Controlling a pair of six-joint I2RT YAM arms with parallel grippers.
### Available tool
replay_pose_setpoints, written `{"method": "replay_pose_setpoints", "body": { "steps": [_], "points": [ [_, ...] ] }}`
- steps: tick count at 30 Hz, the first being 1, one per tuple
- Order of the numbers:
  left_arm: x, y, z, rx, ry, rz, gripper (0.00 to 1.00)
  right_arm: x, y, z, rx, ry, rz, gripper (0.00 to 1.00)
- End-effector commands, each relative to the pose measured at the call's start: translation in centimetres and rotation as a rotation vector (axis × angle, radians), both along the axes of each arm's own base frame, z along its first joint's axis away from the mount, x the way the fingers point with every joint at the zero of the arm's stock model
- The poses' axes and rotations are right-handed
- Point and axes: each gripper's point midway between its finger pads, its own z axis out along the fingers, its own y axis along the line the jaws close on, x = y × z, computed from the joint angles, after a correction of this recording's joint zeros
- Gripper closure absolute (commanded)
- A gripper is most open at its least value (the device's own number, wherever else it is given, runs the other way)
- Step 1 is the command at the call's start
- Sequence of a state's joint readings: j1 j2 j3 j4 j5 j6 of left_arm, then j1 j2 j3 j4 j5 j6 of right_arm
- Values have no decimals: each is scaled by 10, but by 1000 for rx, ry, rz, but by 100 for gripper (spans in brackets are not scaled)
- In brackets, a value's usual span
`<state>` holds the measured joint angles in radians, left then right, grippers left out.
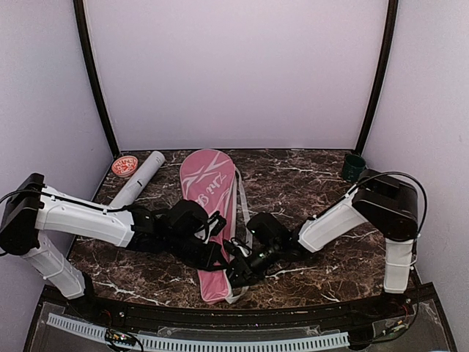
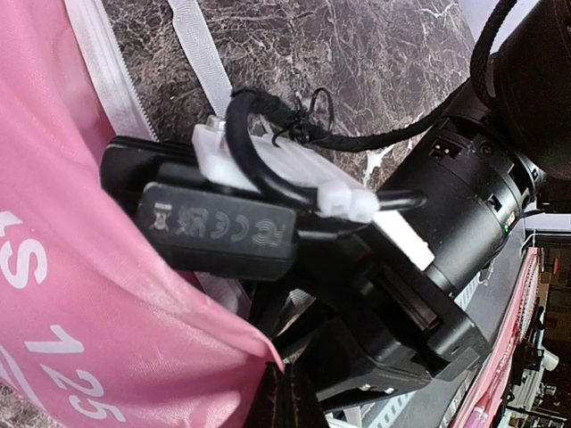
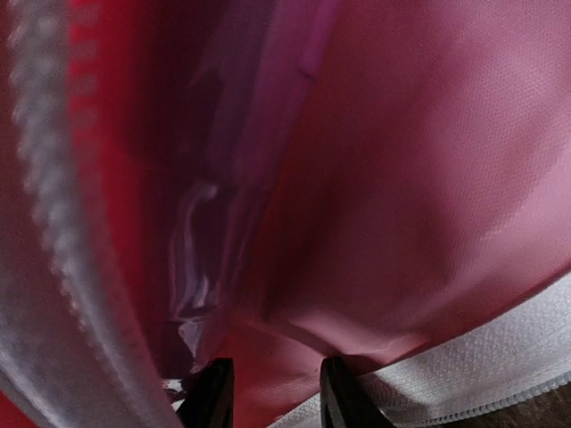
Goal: Pack up the badminton gear
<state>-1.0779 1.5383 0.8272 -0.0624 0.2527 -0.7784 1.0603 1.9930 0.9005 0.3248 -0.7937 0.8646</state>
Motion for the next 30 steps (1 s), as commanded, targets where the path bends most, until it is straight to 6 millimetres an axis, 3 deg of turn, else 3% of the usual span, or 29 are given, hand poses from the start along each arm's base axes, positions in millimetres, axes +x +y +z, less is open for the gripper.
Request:
{"method": "replay_pose_setpoints", "body": {
  "steps": [1,4,8,14,18,22,24,30],
  "points": [
    [-1,-13,17,-78,-41,-39,100,5,-17,-34,-140,-62,-57,69],
    [-4,-7,8,-50,-30,-43,100,13,-15,-14,-119,-131,-77,86],
    [-7,3,-2,-12,-24,-43,100,29,-18,14,-103,-240,-112,98],
    [-12,16,-22,71,-11,-60,100,52,-35,45,-75,-298,-169,82],
    [-21,20,-35,103,14,-103,100,75,-58,51,-88,-352,-195,80],
    [-34,33,-45,164,21,-162,100,114,-80,63,-77,-417,-283,80],
    [-40,42,-48,183,30,-182,100,144,-89,74,-48,-444,-361,80],
    [-52,68,-46,230,26,-232,100,231,-86,100,4,-525,-514,78]
  ]
}}
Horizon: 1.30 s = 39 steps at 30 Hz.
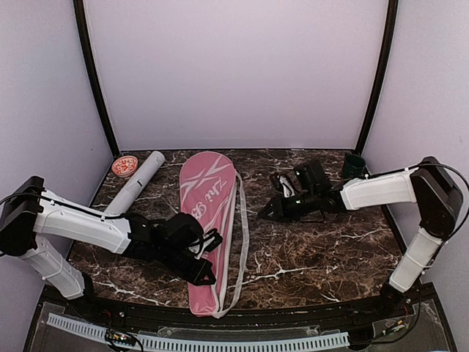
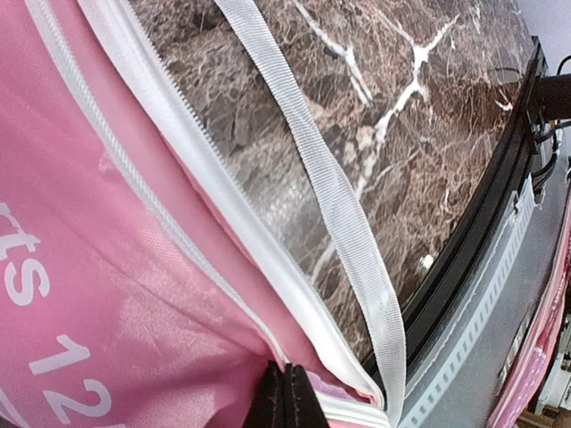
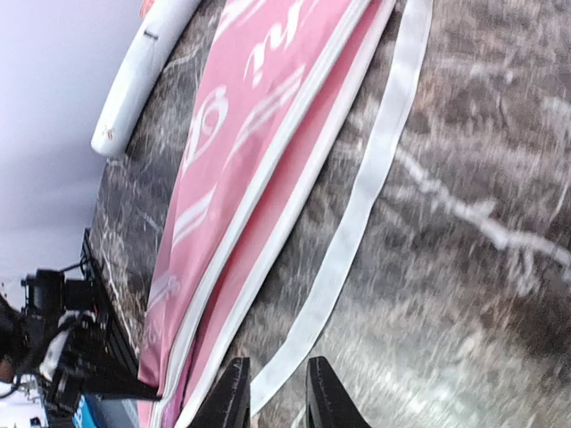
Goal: Pack up the badminton gear
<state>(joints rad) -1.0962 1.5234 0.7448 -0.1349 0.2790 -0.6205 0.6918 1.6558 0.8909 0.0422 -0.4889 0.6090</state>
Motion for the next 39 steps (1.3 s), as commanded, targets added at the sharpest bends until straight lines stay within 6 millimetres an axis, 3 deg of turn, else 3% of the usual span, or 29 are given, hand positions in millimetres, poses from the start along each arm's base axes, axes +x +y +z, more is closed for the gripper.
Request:
{"method": "replay_pose_setpoints", "body": {
  "steps": [1,4,7,13,15,17,22,25,30,39],
  "points": [
    [-25,38,-10,108,32,-87,100,71,16,31,59,-151,-67,78],
    [-22,45,-1,89,8,-86,100,108,24,37,37,-194,-91,77],
    [4,49,19,43,-58,-8,83,138,26,33,0,-224,-117,76],
    [104,53,83,-111,-252,208,54,193,25,31,-37,-275,-135,73],
    [130,53,90,-115,-281,235,50,205,29,24,-42,-266,-129,73],
    [170,58,105,-105,-328,311,49,216,32,21,-32,-250,-132,72],
    [236,81,99,4,-350,455,45,234,45,11,-22,-220,-141,69],
    [264,96,90,74,-361,516,44,241,52,5,-12,-200,-140,69],
    [292,118,77,144,-362,594,42,246,67,-1,-15,-204,-133,68],
    [301,109,72,85,-350,573,42,269,76,-10,-71,-251,-170,72]
  ]
}}
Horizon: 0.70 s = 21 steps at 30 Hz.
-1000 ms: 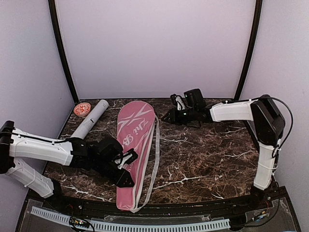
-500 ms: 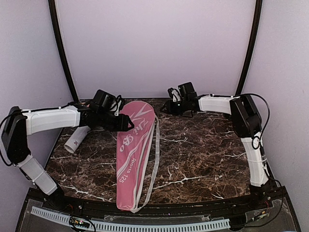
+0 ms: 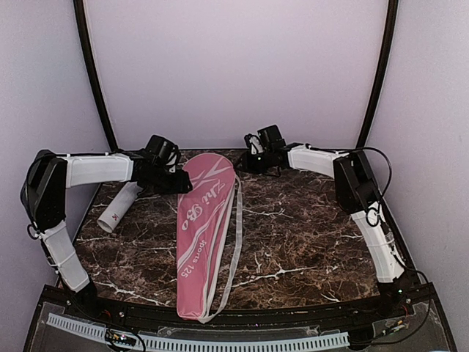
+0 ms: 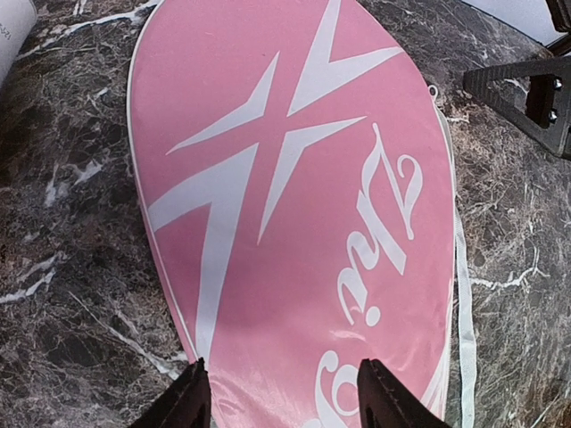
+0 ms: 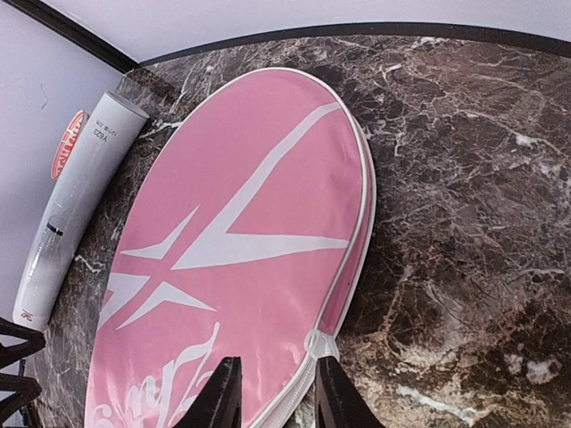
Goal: Pack up the badminton gear
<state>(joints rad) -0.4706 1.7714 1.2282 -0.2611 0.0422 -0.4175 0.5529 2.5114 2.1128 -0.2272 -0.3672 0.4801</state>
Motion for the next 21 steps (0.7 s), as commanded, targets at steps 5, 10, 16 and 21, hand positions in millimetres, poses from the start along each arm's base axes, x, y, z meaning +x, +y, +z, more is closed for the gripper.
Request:
{"method": "replay_pose_setpoints", "body": {
  "steps": [5,10,16,21],
  "points": [
    [9,-9,11,-29,-38,-26,42,13,9,-10,-41,-24,-25,72],
    [7,-9,9,-30,-38,-29,42,14,11,-14,-52,-29,-27,72],
    [6,-8,7,-31,-35,-30,42,16,17,-14,-40,-33,-23,74],
    [8,-8,8,-34,-40,-25,42,16,20,-16,-36,-29,-18,76]
  ]
}}
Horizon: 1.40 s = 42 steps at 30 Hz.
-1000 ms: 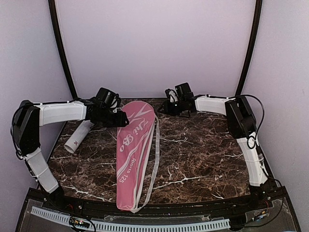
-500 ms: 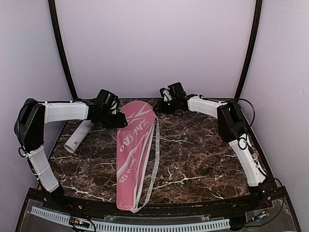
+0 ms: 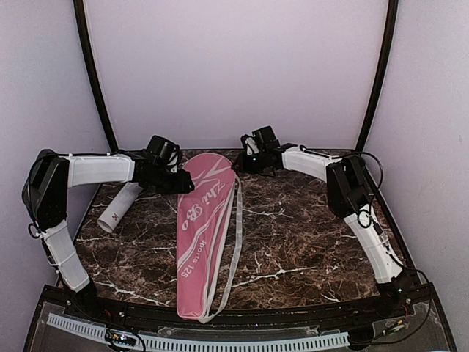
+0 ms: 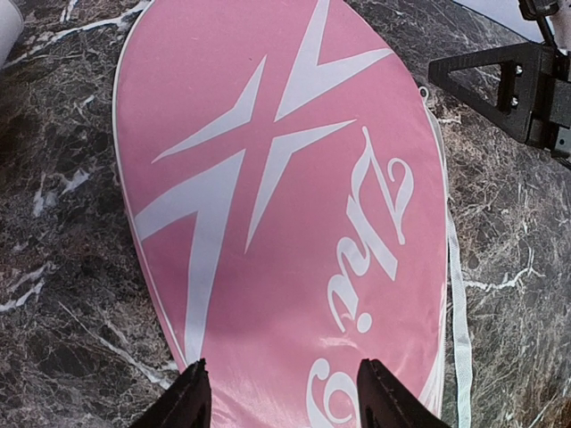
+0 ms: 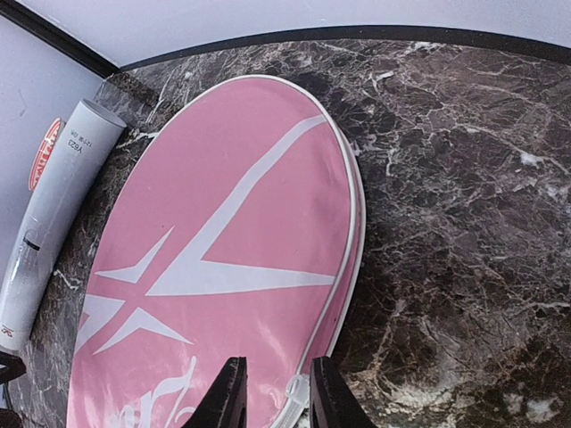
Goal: Pack up the badminton gear
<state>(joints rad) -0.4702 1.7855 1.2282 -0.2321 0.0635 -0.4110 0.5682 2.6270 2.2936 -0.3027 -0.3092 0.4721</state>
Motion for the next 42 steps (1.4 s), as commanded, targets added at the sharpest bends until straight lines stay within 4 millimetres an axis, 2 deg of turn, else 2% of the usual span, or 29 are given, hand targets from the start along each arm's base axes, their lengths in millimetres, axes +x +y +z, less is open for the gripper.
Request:
{"method": "replay_pose_setpoints", "body": {
  "steps": [1,9,13,16,18,20,24,26,28,32,36,42],
  "points": [
    [4,-2,8,-16,-29,-7,42,1,9,-4,2,-13,8,76],
    [5,-3,8,-20,-30,-5,42,2,10,-8,-1,-10,4,78],
    [8,-4,10,-23,-38,-8,42,4,8,-9,-12,-14,-7,84],
    [13,-7,13,-25,-54,-19,42,4,6,-10,-21,-12,-14,95],
    [19,-13,17,-33,-73,-38,42,3,5,-10,-23,-7,-15,100],
    [28,-19,23,-41,-96,-58,42,3,4,-11,-27,-4,-19,100],
    [52,-36,24,-48,-124,-101,42,3,2,-2,-21,-13,-37,100],
    [66,-46,20,-54,-123,-115,42,3,1,4,-13,-27,-41,100],
    [76,-52,8,-51,-104,-125,43,2,0,7,-11,-32,-39,100],
    [93,-60,-11,-38,-97,-124,44,-3,0,4,-13,-20,-27,100],
    [103,-63,-26,-22,-87,-117,44,-8,-3,3,-16,-8,-28,100],
    [110,-59,-57,42,-18,-93,45,-13,-16,13,-40,-23,-65,100]
  ]
}}
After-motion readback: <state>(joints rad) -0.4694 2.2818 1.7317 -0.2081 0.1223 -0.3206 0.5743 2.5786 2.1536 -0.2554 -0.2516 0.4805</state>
